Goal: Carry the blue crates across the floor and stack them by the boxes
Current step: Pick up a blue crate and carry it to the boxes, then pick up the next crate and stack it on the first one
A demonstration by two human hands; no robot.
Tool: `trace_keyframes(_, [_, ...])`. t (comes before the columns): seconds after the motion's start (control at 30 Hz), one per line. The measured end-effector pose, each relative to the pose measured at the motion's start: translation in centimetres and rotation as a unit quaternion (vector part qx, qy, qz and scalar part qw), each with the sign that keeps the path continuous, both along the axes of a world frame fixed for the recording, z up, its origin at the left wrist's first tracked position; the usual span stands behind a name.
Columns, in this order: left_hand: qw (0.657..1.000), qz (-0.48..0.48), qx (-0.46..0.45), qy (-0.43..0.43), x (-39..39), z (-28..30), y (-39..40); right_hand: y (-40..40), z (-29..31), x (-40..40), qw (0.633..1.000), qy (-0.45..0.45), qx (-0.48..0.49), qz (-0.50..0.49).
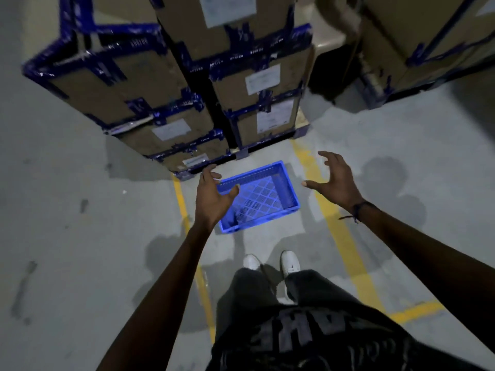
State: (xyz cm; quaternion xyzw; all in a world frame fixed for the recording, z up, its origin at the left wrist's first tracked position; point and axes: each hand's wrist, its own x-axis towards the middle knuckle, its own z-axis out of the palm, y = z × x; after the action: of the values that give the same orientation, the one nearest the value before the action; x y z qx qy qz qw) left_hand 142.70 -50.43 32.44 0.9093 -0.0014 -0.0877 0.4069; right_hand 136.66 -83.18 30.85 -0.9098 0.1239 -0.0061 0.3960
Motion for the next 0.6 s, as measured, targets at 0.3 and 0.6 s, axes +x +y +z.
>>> trace_keyframes(0.3, [0.990, -0.106, -0.083, 0.046, -0.1, 3.4, -1.4, 1.2, 3.3, -10.4, 0.978, -0.043, 0.048, -0.200])
trace_keyframes(0.6, [0.925, -0.354, -0.112, 0.078, 1.0, 3.9, -5.3, 11.2, 3.5, -24.1, 0.863, -0.078, 0.044, -0.497])
